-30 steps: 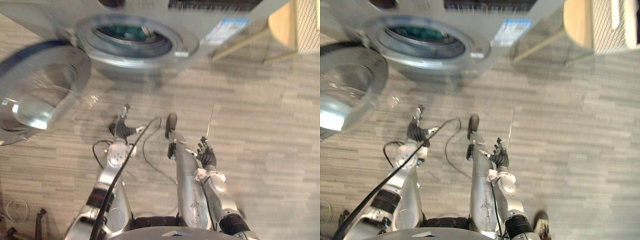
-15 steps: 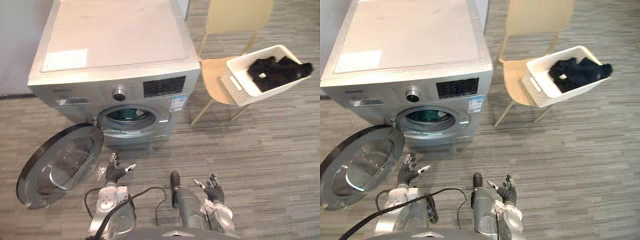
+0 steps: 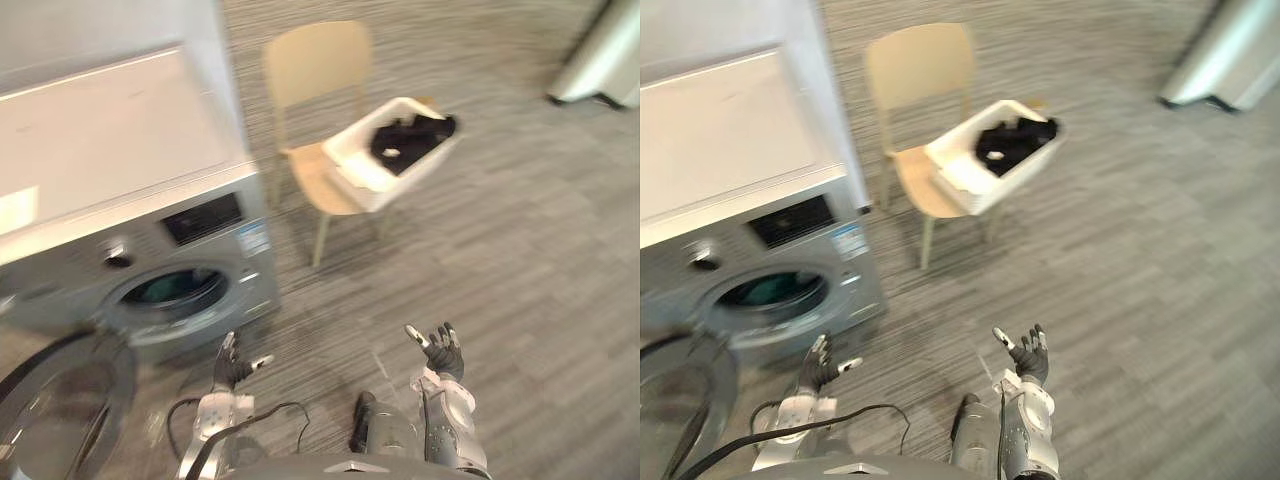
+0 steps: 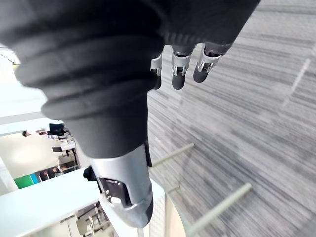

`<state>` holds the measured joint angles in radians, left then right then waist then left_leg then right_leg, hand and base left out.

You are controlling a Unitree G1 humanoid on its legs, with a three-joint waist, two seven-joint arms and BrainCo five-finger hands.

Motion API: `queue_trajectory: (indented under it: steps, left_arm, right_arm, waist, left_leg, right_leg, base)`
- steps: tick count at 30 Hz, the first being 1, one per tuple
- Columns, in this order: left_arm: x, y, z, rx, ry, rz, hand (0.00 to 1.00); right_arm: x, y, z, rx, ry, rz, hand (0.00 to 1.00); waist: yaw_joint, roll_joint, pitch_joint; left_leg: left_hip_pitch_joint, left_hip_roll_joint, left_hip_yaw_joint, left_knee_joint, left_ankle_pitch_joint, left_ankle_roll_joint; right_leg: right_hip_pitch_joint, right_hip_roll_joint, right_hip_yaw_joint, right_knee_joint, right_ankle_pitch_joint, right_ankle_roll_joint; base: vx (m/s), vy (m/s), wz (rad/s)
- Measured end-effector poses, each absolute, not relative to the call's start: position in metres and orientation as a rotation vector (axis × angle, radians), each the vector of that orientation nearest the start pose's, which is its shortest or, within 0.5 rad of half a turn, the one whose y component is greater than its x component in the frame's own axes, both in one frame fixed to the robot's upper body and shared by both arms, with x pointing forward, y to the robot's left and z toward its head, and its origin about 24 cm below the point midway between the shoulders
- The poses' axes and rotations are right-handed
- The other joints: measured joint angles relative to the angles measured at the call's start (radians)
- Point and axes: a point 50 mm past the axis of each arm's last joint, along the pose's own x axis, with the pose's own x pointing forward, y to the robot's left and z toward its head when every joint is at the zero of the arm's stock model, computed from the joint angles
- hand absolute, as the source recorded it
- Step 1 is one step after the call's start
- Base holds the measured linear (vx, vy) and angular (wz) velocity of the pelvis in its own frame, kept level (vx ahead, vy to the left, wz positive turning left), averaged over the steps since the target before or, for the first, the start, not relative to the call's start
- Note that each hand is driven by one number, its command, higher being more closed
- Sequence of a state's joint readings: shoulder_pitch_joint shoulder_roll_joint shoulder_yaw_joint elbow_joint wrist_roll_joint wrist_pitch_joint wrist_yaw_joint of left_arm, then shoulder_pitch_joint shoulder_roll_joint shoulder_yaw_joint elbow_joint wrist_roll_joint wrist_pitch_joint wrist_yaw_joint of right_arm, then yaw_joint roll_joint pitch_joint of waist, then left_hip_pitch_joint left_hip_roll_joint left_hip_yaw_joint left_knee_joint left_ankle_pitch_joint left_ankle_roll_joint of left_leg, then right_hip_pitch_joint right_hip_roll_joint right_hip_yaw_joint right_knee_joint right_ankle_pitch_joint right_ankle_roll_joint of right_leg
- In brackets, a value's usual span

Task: Pick up the laundry basket with both hands and put the clothes into the washing machine.

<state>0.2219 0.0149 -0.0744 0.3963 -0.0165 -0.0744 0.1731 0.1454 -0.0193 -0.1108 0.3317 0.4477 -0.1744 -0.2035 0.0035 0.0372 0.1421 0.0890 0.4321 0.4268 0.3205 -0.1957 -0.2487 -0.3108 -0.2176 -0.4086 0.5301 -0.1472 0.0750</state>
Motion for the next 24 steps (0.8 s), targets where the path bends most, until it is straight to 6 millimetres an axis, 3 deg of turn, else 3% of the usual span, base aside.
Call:
queue_trajectory:
  steps: [1,2,3,4,5,6,7,8,9,12,15,16,18,19,20,21,22,23,24]
  left_arm:
    - [0.169,0.164,-0.082,0.048,0.527,0.181,0.00]
    - [0.169,0.165,-0.082,0.047,0.525,0.186,0.00]
    - [0.169,0.170,-0.082,0.027,0.527,0.214,0.00]
    - [0.164,0.176,-0.084,0.012,0.537,0.240,0.00]
    - [0.162,0.176,-0.085,0.000,0.543,0.249,0.00]
    - [0.157,0.173,-0.087,-0.026,0.557,0.256,0.00]
    - [0.152,0.170,-0.089,-0.042,0.571,0.262,0.00]
    - [0.149,0.170,-0.090,-0.050,0.575,0.266,0.00]
    - [0.146,0.169,-0.090,-0.064,0.577,0.276,0.00]
    - [0.142,0.169,-0.090,-0.079,0.581,0.286,0.00]
    - [0.147,0.166,-0.088,-0.086,0.565,0.279,0.00]
    - [0.148,0.166,-0.087,-0.089,0.563,0.279,0.00]
    - [0.149,0.161,-0.081,-0.113,0.535,0.286,0.00]
    - [0.149,0.160,-0.079,-0.119,0.527,0.288,0.00]
    - [0.150,0.159,-0.077,-0.125,0.513,0.289,0.00]
    - [0.149,0.160,-0.077,-0.124,0.517,0.291,0.00]
    - [0.145,0.161,-0.079,-0.123,0.528,0.296,0.00]
    - [0.137,0.164,-0.084,-0.122,0.560,0.316,0.00]
    - [0.137,0.165,-0.084,-0.123,0.562,0.321,0.00]
  right_arm:
    - [0.190,-0.199,-0.055,0.358,0.320,-0.458,0.00]
    - [0.189,-0.198,-0.055,0.359,0.324,-0.453,0.00]
    - [0.184,-0.197,-0.059,0.362,0.344,-0.446,0.00]
    - [0.180,-0.197,-0.060,0.362,0.355,-0.448,0.00]
    - [0.178,-0.197,-0.061,0.357,0.359,-0.447,0.00]
    - [0.177,-0.198,-0.058,0.347,0.356,-0.436,0.00]
    - [0.180,-0.200,-0.050,0.331,0.323,-0.405,0.00]
    - [0.183,-0.200,-0.045,0.329,0.302,-0.390,0.00]
    - [0.189,-0.199,-0.035,0.341,0.258,-0.364,0.00]
    - [0.197,-0.192,-0.017,0.403,0.174,-0.306,0.00]
    - [0.213,-0.182,0.007,0.427,0.059,-0.248,0.00]
    - [0.216,-0.179,0.011,0.431,0.040,-0.235,0.00]
    - [0.223,-0.173,0.026,0.438,-0.025,-0.202,0.00]
    - [0.224,-0.172,0.027,0.439,-0.032,-0.195,0.00]
    - [0.226,-0.168,0.029,0.441,-0.036,-0.181,0.00]
    - [0.226,-0.161,0.028,0.443,-0.025,-0.154,0.00]
    - [0.226,-0.158,0.027,0.438,-0.017,-0.140,0.00]
    - [0.227,-0.147,0.023,0.432,0.008,-0.098,0.00]
    - [0.230,-0.143,0.023,0.423,0.008,-0.080,0.00]
  waist:
    - [-0.007,0.009,-0.004]
    - [-0.008,0.007,-0.005]
    - [0.002,-0.001,-0.003]
    - [0.004,-0.005,-0.001]
    - [0.009,-0.003,0.001]
    - [0.021,-0.007,0.004]
    - [0.036,-0.009,0.006]
    - [0.042,-0.009,0.007]
    - [0.053,-0.006,0.012]
    - [0.057,-0.001,0.031]
    - [0.074,0.020,0.042]
    - [0.081,0.024,0.046]
    - [0.104,0.039,0.052]
    - [0.113,0.042,0.050]
    - [0.127,0.041,0.047]
    - [0.137,0.026,0.034]
    - [0.140,0.017,0.017]
    - [0.150,-0.011,-0.008]
    - [0.156,-0.018,-0.008]
  left_leg:
    - [-0.002,0.080,-0.016,0.060,0.042,0.009]
    - [-0.003,0.092,-0.021,0.075,0.055,0.018]
    - [-0.027,0.143,-0.043,0.168,0.125,0.124]
    - [-0.076,0.211,-0.045,0.309,0.225,0.317]
    - [-0.102,0.241,-0.048,0.384,0.239,0.373]
    - [-0.149,0.253,-0.062,0.529,0.184,0.370]
    - [-0.206,0.200,-0.117,0.628,0.113,0.350]
    - [-0.237,0.164,-0.149,0.659,0.081,0.334]
    - [-0.287,0.096,-0.187,0.683,0.026,0.312]
    - [-0.368,-0.030,-0.151,0.619,-0.065,0.281]
    - [-0.446,-0.201,-0.142,0.418,-0.079,0.267]
    - [-0.460,-0.233,-0.142,0.383,-0.076,0.262]
    - [-0.498,-0.334,-0.119,0.233,-0.034,0.218]
    - [-0.501,-0.348,-0.110,0.202,-0.019,0.221]
    - [-0.500,-0.368,-0.087,0.169,0.003,0.251]
    - [-0.489,-0.387,-0.091,0.162,0.027,0.318]
    - [-0.480,-0.394,-0.093,0.155,0.043,0.359]
    - [-0.442,-0.400,-0.067,0.144,0.038,0.439]
    - [-0.425,-0.401,-0.061,0.144,0.019,0.433]
  right_leg:
    - [0.000,0.088,0.005,0.009,-0.028,-0.050]
    - [-0.001,0.103,0.008,0.011,-0.033,-0.059]
    - [0.013,0.161,0.026,0.001,-0.051,-0.092]
    - [0.055,0.221,0.046,-0.040,-0.055,-0.120]
    - [0.081,0.242,0.052,-0.065,-0.052,-0.129]
    - [0.119,0.288,0.099,-0.110,-0.043,-0.147]
    - [0.151,0.317,0.144,-0.156,-0.027,-0.168]
    - [0.166,0.332,0.167,-0.177,-0.020,-0.180]
    - [0.201,0.357,0.204,-0.220,-0.006,-0.192]
    - [0.301,0.399,0.245,-0.312,0.004,-0.194]
    - [0.344,0.419,0.287,-0.374,-0.002,-0.188]
    - [0.351,0.422,0.295,-0.384,-0.003,-0.188]
    - [0.387,0.431,0.314,-0.415,-0.022,-0.182]
    - [0.397,0.434,0.319,-0.418,-0.032,-0.183]
    - [0.420,0.436,0.324,-0.413,-0.063,-0.181]
    - [0.437,0.430,0.335,-0.381,-0.106,-0.165]
    - [0.436,0.424,0.339,-0.349,-0.133,-0.136]
    - [0.334,0.395,0.342,-0.095,-0.193,-0.027]
    - [0.272,0.379,0.341,0.058,-0.193,0.044]
  base:
    - [0.07,-0.446,-0.80]
    - [0.15,-0.456,-0.90]
    - [0.18,-0.475,-0.92]
    - [0.19,-0.483,-1.02]
    - [0.19,-0.435,-1.06]
    - [0.24,-0.458,-1.24]
    - [0.20,-0.363,-1.31]
    - [0.20,-0.308,-1.25]
    - [0.22,-0.201,-0.93]
    - [0.23,-0.178,-0.44]
    - [0.17,-0.042,-0.25]
    - [0.19,0.026,-0.27]
    - [0.21,0.048,-0.21]
    - [0.27,0.058,-0.16]
    - [0.44,0.061,-0.12]
    - [0.39,0.048,-0.10]
    - [0.56,0.037,-0.32]
    - [0.40,0.018,-0.39]
    - [0.60,0.034,-0.42]
